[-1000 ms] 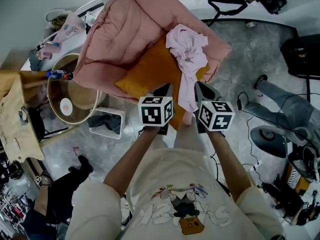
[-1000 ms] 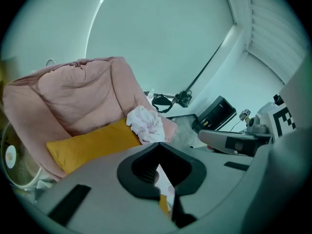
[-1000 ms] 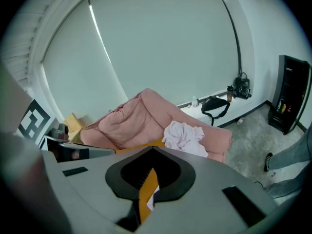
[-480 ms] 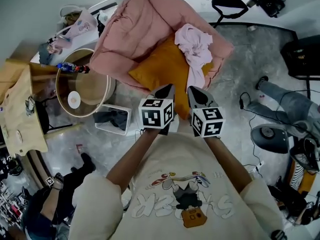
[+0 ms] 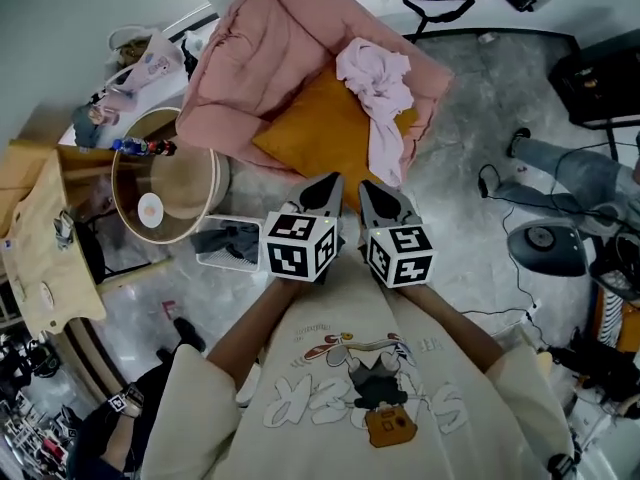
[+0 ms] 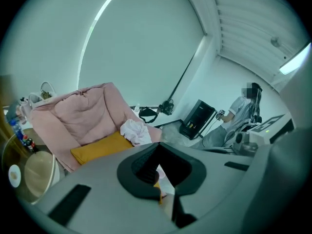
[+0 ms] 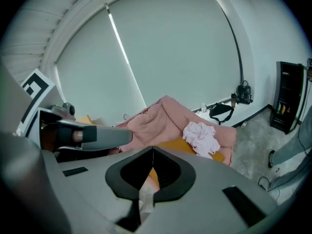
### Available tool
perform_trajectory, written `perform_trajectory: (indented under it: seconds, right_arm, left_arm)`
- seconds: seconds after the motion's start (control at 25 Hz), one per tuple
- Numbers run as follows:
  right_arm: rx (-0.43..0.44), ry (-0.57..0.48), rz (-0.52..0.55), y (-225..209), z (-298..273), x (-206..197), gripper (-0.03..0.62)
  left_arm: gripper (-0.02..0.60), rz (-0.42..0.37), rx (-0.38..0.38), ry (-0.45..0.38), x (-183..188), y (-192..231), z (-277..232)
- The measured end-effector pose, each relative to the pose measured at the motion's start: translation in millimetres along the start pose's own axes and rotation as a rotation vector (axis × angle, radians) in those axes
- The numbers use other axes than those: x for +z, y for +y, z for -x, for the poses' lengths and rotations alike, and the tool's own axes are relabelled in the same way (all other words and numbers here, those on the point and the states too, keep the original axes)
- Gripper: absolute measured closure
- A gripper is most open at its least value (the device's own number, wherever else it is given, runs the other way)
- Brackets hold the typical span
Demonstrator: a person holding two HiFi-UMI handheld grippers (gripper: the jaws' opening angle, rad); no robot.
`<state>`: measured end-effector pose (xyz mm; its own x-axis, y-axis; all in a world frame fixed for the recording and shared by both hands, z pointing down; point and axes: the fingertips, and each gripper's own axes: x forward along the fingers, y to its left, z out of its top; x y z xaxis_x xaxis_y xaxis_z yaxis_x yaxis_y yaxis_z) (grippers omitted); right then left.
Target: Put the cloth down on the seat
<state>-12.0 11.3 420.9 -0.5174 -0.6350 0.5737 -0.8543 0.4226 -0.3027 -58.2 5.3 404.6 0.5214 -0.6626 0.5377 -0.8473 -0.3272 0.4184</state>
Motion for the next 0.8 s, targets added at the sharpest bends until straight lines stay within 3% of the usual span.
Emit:
perform_trajectory:
  seconds: [0.2, 0.44, 0.6, 0.8]
  right_arm:
    - [0.019, 0.014, -0.013, 7, -4, -1, 0.574]
    - [0.01, -0.034, -0.014, 8, 8, 14, 0.574]
    - [-0.012, -0.073, -0.012, 9, 17, 20, 0.574]
    - [0.02, -0.064, 0.031, 21, 19, 13, 0.574]
  left_arm:
    - [0.577, -0.044, 0.008, 0.009, -5, 1, 11]
    - [0.577, -0.076, 0.066, -0.057, 8, 9, 26]
    - [0.577, -0.132, 0.049, -0.078, 11, 2, 31]
    - [0.577, -0.147, 0.009, -0.057, 3, -9, 27]
